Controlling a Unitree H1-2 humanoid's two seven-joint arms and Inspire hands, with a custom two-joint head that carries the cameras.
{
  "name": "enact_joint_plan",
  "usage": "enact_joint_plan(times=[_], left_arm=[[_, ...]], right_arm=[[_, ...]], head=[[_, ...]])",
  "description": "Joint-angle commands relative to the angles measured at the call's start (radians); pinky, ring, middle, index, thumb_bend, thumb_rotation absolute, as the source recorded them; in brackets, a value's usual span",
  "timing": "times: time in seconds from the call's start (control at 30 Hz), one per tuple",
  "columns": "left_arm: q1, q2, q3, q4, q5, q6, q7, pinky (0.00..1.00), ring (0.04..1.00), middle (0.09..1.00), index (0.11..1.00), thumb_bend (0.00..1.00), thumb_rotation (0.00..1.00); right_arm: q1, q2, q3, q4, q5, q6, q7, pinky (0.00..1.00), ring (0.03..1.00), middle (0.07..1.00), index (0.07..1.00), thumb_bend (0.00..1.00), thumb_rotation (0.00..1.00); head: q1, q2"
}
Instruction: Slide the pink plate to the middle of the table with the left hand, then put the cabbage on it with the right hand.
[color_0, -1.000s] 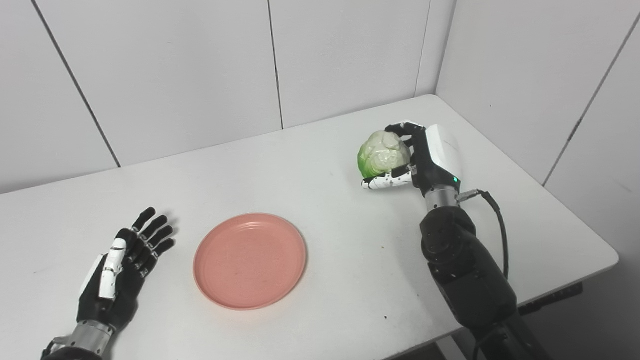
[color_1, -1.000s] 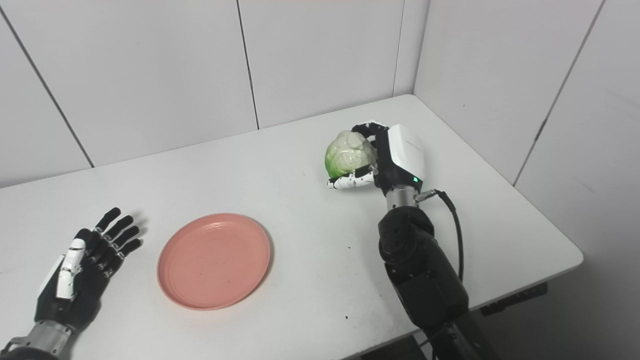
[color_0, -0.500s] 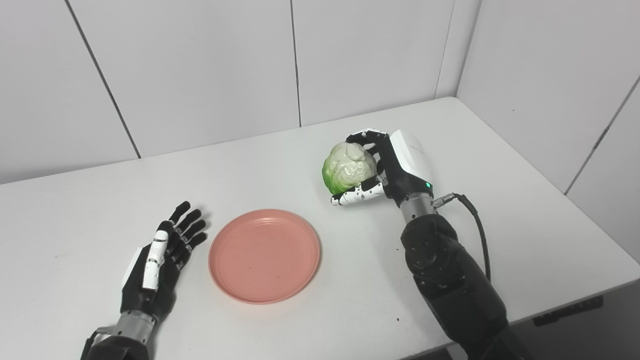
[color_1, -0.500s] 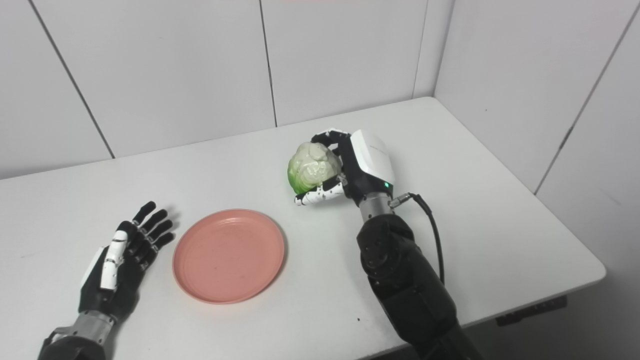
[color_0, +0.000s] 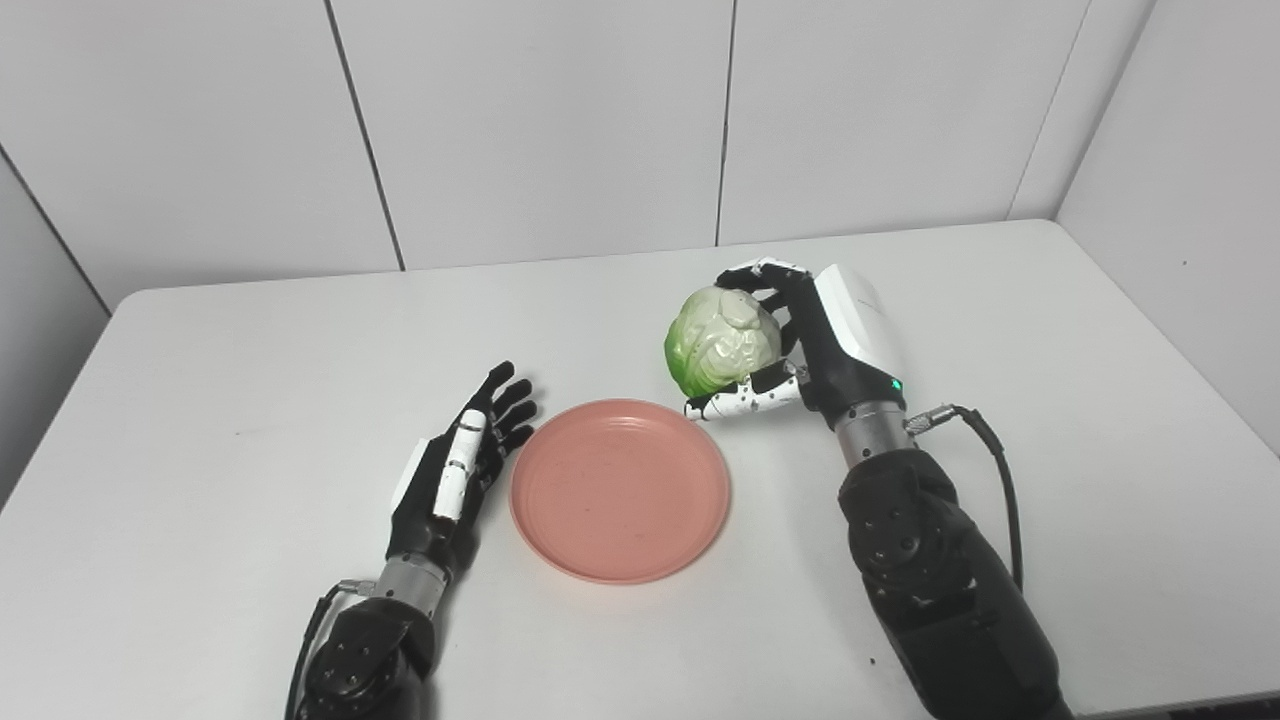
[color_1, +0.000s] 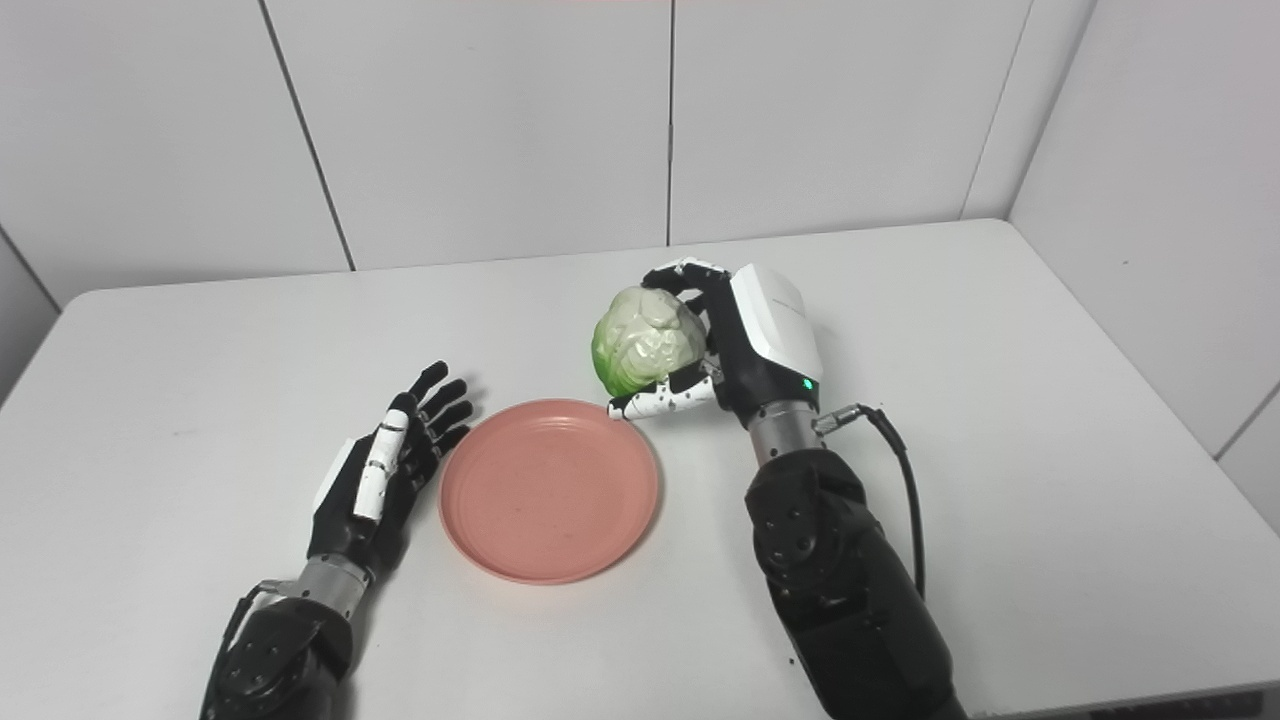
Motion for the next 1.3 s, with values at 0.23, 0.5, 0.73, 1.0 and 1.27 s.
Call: enact_joint_plan(times=[0.23,0.5,0.73,1.0,1.27], left_arm=[[0.041,-0.037,-0.023,-0.019,0.049,0.036,0.049,0.93,0.923,0.936,0.931,0.4,1.0],[0.033,-0.052,-0.037,-0.013,0.071,0.025,0.064,0.93,0.928,0.939,0.93,0.38,1.0],[0.03,-0.059,-0.046,-0.018,0.09,0.031,0.08,0.91,0.919,0.928,0.916,0.39,1.0],[0.03,-0.066,-0.044,-0.03,0.095,0.043,0.087,0.89,0.902,0.913,0.897,0.38,1.0],[0.029,-0.058,-0.044,-0.036,0.093,0.053,0.082,0.9,0.911,0.923,0.911,0.38,1.0]], right_arm=[[-0.052,0.035,0.048,0.009,-0.002,-0.101,0.014,0.32,0.388,0.451,0.512,0.53,0.0],[-0.042,0.046,0.083,0.031,-0.007,-0.119,0.036,0.31,0.378,0.446,0.515,0.53,0.0],[-0.022,0.051,0.106,0.034,-0.012,-0.121,0.053,0.3,0.365,0.44,0.517,0.53,0.0],[-0.005,0.054,0.121,0.031,-0.002,-0.121,0.081,0.29,0.366,0.437,0.518,0.53,0.0],[0.004,0.04,0.129,0.024,-0.035,-0.095,0.128,0.28,0.357,0.431,0.52,0.53,0.0]], head=[[0.049,0.013],[0.086,0.032],[0.09,0.044],[0.086,0.057],[0.081,0.065]])
